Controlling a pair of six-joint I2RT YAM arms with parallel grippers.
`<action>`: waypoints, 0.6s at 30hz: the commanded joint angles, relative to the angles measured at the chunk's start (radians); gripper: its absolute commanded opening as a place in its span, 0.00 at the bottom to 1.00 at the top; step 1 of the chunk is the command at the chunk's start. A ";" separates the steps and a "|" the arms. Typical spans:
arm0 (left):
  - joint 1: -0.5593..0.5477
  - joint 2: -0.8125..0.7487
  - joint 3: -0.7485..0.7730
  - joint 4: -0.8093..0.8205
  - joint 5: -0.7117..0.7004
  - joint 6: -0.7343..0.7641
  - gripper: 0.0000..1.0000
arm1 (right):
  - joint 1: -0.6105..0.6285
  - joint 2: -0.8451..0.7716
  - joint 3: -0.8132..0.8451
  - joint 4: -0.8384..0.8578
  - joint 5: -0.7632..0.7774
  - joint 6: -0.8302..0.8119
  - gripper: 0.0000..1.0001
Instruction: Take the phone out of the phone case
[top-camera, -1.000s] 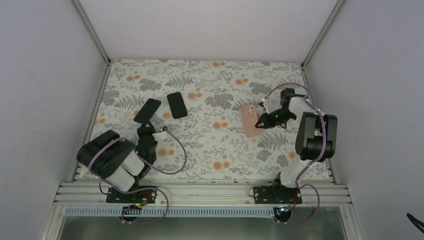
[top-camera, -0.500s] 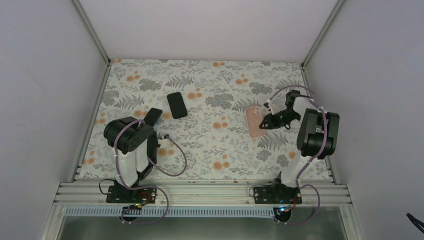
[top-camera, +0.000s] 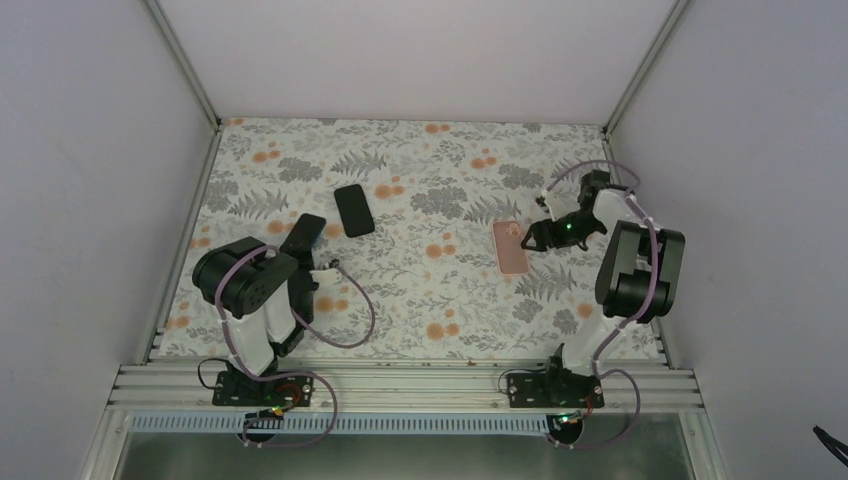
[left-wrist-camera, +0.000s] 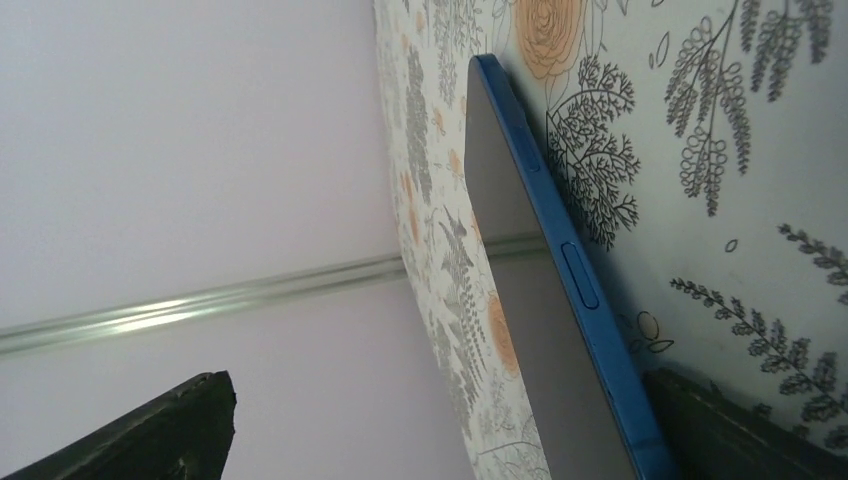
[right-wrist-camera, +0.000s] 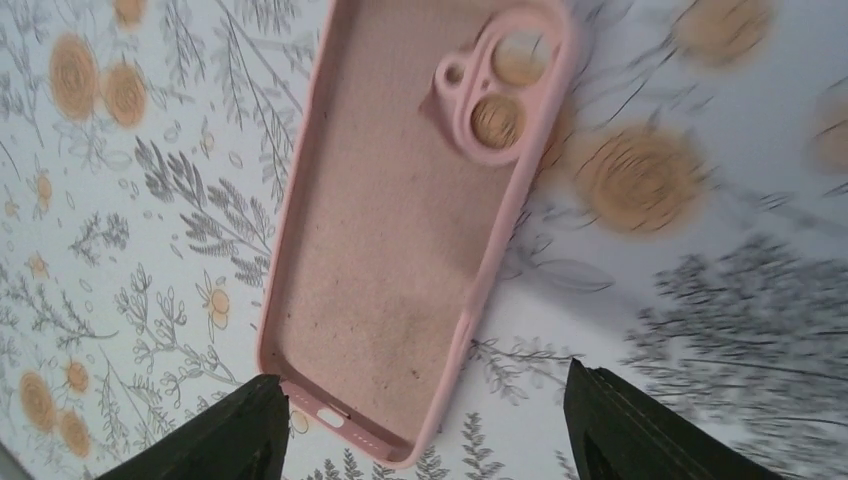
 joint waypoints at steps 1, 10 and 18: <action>-0.007 0.013 -0.190 0.283 0.072 0.059 1.00 | -0.010 -0.089 0.094 -0.009 0.025 0.026 0.73; -0.025 -0.189 0.005 0.083 0.116 0.135 1.00 | -0.005 -0.100 0.267 -0.094 0.016 0.031 0.77; -0.048 -0.352 0.365 -0.497 0.109 -0.059 1.00 | 0.046 -0.061 0.357 -0.116 0.001 0.052 0.78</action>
